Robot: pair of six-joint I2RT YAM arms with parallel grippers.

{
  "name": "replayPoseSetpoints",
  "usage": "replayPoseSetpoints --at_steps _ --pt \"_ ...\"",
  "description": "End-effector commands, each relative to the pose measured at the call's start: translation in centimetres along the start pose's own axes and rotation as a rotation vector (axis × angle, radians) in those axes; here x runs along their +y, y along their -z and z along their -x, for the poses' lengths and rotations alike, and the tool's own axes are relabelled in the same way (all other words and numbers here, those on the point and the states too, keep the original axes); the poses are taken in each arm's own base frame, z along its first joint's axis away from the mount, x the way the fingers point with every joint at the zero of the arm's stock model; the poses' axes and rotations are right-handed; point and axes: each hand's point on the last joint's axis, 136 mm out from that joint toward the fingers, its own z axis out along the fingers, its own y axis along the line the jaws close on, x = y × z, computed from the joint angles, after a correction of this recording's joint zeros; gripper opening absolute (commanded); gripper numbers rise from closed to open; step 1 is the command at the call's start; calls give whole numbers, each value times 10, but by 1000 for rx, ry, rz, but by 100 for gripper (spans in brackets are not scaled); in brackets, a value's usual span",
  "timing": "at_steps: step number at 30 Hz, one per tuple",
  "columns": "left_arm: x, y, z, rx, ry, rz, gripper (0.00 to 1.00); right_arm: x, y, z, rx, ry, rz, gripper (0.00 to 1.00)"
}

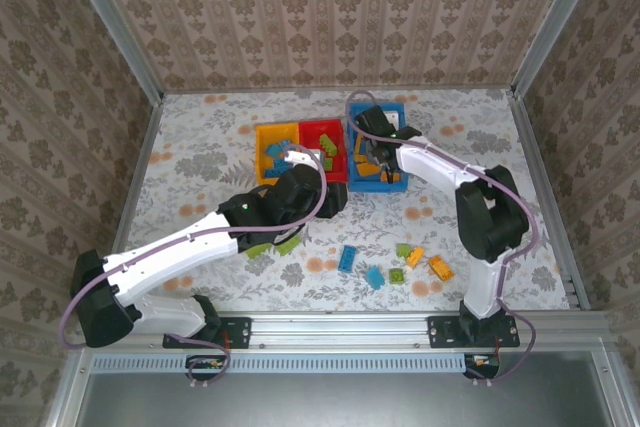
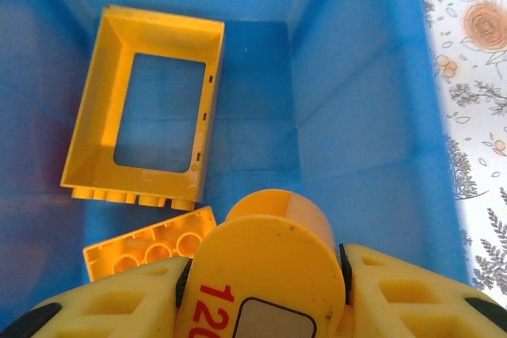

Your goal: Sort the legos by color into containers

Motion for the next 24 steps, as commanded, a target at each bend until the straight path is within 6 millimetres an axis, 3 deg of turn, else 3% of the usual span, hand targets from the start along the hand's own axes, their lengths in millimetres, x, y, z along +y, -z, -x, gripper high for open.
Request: replayPoseSetpoints --at_steps 1,3,6,10,18,22,24 --pt "-6 2 6 -11 1 -36 60 -6 -6 9 6 56 -66 31" --pt "-3 1 4 -6 3 -31 60 -4 -13 8 20 67 -81 34" --pt "-1 2 2 -4 6 -27 60 1 -21 7 40 73 -84 48" --pt "3 3 0 -1 9 -20 60 5 -13 13 20 62 -67 61" --pt "4 2 -3 8 13 -16 60 8 33 46 -94 65 -52 66" --pt "14 6 -7 11 19 18 59 8 73 65 -192 54 -23 59" --pt "31 12 -15 21 45 71 59 6 99 70 -247 37 10 54"
